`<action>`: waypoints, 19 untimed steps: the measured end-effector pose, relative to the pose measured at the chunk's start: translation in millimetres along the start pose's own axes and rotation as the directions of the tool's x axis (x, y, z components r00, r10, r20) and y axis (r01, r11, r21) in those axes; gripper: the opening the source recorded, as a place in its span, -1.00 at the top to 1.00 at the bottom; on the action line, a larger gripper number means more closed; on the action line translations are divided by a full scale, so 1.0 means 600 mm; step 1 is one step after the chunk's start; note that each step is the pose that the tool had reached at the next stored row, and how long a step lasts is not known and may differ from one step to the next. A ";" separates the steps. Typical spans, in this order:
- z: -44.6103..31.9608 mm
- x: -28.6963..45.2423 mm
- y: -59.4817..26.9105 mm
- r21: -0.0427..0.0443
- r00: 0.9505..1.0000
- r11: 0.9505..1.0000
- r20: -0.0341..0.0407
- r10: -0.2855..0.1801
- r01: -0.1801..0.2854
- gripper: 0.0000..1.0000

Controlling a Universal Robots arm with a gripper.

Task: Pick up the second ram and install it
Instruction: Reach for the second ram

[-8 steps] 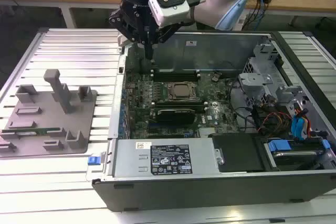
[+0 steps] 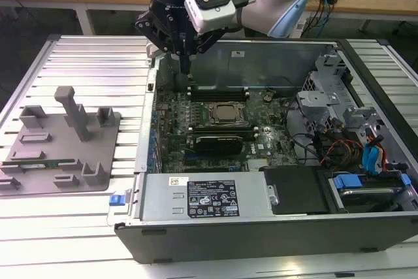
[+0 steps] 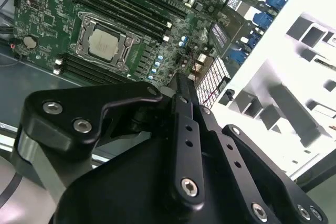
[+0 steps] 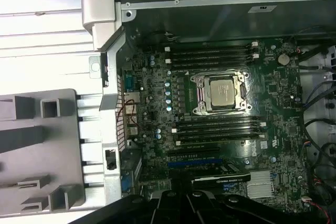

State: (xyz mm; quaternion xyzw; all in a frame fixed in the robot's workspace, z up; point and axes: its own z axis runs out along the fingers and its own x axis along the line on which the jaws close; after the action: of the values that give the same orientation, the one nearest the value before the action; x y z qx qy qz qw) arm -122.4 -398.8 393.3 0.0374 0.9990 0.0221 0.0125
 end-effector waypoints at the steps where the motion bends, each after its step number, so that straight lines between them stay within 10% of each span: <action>1: 0.000 0.002 0.000 0.000 1.000 1.000 0.000 0.000 0.000 0.84; 19: -0.001 0.034 -0.003 0.000 1.000 1.000 0.000 0.000 0.000 0.84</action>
State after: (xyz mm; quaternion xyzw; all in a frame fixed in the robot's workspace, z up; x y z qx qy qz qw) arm -142.8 -398.9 393.3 0.0374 0.9990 0.0221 0.0125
